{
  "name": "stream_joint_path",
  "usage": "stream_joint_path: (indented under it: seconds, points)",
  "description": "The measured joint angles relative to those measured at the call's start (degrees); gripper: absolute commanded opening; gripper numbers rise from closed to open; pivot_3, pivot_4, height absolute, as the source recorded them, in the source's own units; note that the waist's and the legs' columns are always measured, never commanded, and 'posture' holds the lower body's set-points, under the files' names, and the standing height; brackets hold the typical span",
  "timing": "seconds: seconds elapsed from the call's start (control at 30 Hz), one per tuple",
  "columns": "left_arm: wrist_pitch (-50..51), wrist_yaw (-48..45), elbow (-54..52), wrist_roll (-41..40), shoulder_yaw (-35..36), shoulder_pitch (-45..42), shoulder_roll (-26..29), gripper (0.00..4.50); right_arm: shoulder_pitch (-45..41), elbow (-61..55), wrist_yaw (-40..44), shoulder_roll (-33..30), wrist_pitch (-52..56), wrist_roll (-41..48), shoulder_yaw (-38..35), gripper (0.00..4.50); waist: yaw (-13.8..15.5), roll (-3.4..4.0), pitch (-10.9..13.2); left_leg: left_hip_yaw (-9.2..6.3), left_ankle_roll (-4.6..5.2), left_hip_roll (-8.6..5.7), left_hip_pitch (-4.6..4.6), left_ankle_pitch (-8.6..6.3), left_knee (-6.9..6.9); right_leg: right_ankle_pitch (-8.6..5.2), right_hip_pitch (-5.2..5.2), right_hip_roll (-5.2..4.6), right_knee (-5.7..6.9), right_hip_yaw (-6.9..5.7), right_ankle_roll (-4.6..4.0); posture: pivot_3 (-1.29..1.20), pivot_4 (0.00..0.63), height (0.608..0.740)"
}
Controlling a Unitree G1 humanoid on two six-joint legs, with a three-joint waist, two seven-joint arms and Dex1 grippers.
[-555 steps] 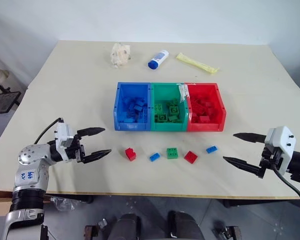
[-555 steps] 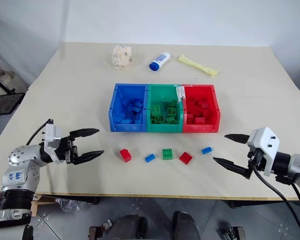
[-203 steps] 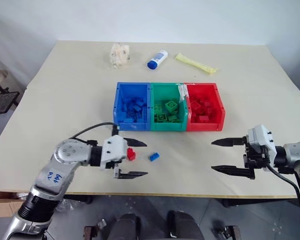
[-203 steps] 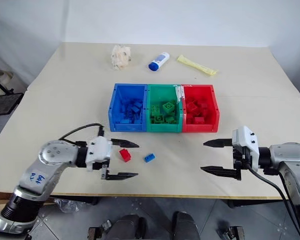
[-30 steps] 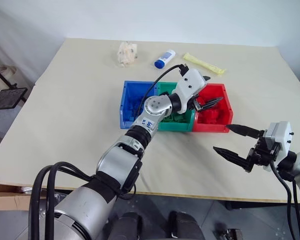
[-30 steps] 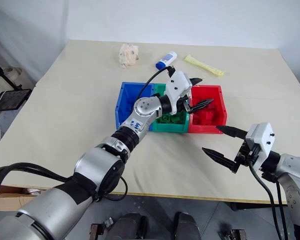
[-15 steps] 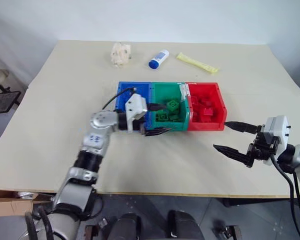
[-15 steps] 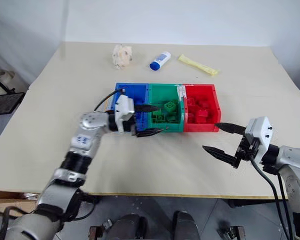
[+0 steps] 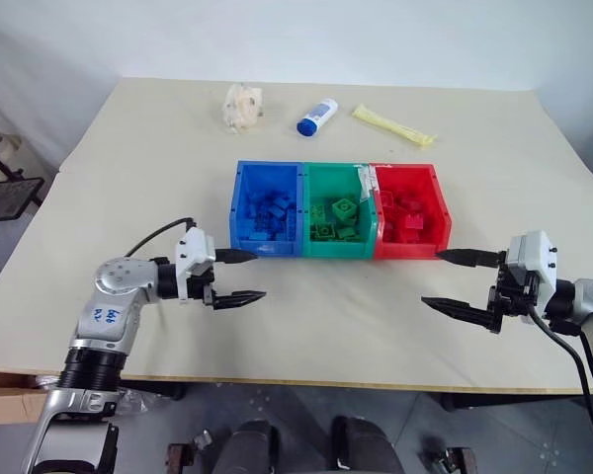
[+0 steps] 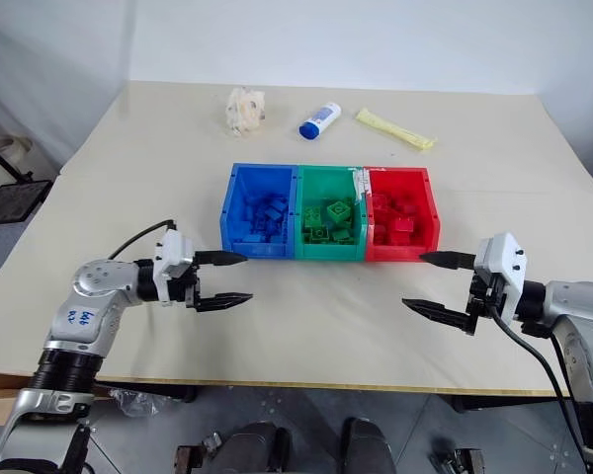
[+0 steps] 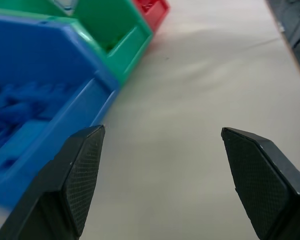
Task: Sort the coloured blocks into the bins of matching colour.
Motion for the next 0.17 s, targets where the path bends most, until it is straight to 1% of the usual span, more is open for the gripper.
stream_joint_path:
  seconds: [0.17]
  points:
    - [-1.33,0.46,1.39,-0.94,1.91,0.01,0.19,3.96,-0.44,1.71,1.17,-0.14,-1.07,-1.22,0.08,4.50,0.00,0.00,0.00,0.01,0.00,-0.01,0.00,0.00,0.00,0.00,0.00,0.02,0.02,-0.03,0.00,0.00,0.150,0.740]
